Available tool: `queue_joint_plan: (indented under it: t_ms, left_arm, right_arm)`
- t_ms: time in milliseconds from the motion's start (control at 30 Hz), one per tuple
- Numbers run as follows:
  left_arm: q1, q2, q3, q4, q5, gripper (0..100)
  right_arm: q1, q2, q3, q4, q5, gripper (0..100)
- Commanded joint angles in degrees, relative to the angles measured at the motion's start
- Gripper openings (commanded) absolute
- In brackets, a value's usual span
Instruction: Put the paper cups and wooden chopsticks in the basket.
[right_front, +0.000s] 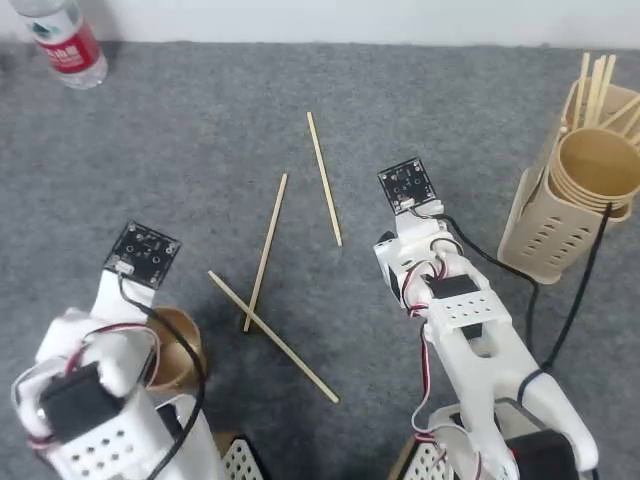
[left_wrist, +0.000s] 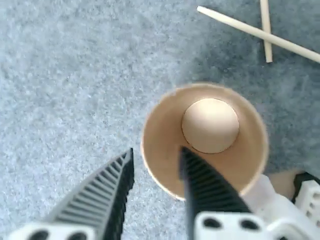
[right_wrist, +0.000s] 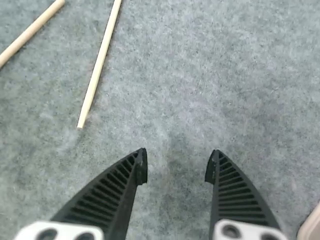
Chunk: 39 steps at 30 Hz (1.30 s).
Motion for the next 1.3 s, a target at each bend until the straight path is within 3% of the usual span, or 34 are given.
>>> queue_joint_plan:
  t_ms: [0,233,400,567,1067,1133,1267]
  left_arm:
    - [-0.26,-1.32,-0.40,1.67,-0.70,29]
    - [-0.53,-1.23,1.19,0.44,-1.76,32]
    - [-0.70,-1.23,8.04,-8.79,-1.49,32]
    - [-0.70,-1.23,12.62,-12.31,-1.49,32]
    - [-2.73,-1.23,21.49,-15.30,-1.23,32]
    - [-2.37,-1.32,21.32,-14.68,-0.26,25]
    - [-1.32,-1.49,20.26,-15.74,-0.18,0]
  right_arm:
    - [0.48,-1.63,-0.35,-0.84,0.97,19.4]
    - [0.48,-1.63,-0.35,-0.84,0.97,19.4]
    - [0.48,-1.63,-0.35,-0.84,0.97,19.4]
    - [0.40,-1.63,-0.26,-0.84,0.97,19.4]
    - [-0.57,-1.63,0.26,-0.84,0.97,19.4]
    - [-0.84,-1.63,0.44,-0.84,0.97,19.4]
    - [-0.84,-1.63,0.44,-0.84,0.97,19.4]
